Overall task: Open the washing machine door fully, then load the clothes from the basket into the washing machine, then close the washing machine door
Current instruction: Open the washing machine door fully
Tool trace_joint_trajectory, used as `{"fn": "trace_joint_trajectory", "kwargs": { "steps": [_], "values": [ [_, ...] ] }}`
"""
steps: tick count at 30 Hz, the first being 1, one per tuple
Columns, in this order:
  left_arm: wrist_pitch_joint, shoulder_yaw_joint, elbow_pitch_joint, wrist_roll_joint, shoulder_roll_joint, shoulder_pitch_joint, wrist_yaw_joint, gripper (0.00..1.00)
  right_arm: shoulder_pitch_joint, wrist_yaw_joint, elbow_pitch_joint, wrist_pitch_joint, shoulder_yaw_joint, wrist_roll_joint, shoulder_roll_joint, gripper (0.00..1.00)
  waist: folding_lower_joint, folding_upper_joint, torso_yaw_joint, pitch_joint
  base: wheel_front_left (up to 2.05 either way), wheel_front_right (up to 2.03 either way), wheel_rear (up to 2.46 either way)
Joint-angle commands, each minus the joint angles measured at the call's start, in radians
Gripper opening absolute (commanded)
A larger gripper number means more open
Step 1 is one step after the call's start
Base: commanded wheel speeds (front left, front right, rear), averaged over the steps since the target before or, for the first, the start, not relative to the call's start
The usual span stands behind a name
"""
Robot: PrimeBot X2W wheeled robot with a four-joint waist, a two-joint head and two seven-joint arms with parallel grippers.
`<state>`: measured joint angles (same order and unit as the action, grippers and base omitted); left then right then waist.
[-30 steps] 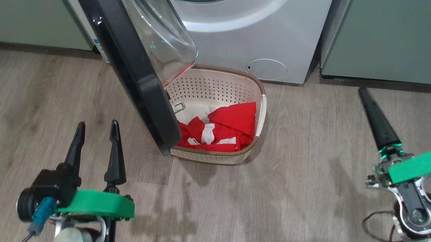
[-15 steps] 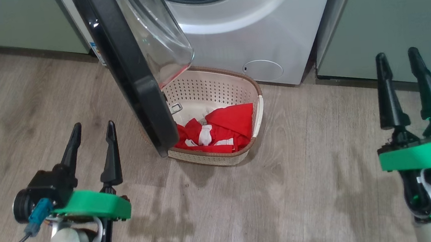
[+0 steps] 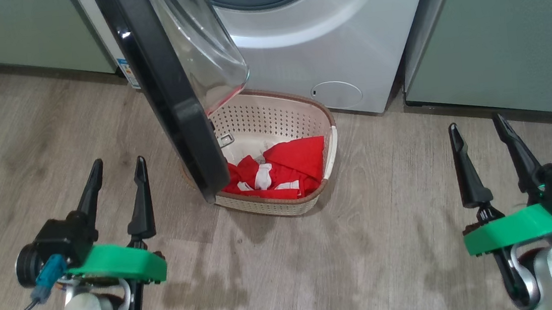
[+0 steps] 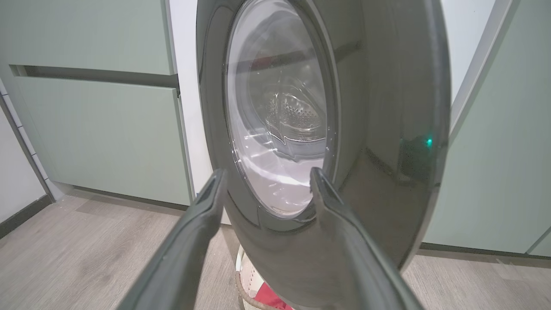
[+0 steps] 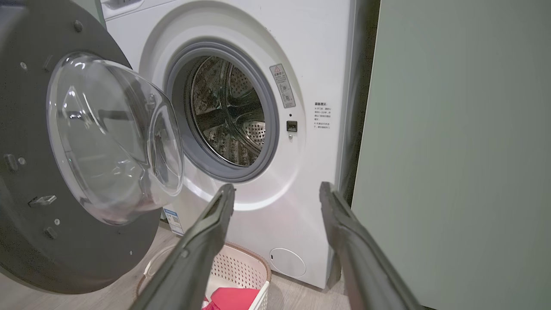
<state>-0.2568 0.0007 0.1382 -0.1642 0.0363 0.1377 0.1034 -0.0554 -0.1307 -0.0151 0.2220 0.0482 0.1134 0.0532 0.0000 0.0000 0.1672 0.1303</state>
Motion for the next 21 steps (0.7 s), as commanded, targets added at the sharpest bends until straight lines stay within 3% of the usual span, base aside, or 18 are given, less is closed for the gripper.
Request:
{"fn": "trace_joint_trajectory", "kwargs": {
  "steps": [1,21],
  "values": [
    [-0.005,0.033,-0.03,0.007,0.014,0.011,0.002,1.0,-0.018,0.0,0.026,0.017,-0.025,-0.004,-0.002,1.0,0.0,0.0,0.0,0.001,0.0,0.0,0.0],
    [-0.005,0.023,-0.018,0.006,0.014,0.006,0.002,1.0,-0.03,0.0,-0.041,0.029,-0.027,0.028,-0.003,1.0,0.0,0.0,0.001,-0.006,0.0,0.0,0.0]
  ]
}}
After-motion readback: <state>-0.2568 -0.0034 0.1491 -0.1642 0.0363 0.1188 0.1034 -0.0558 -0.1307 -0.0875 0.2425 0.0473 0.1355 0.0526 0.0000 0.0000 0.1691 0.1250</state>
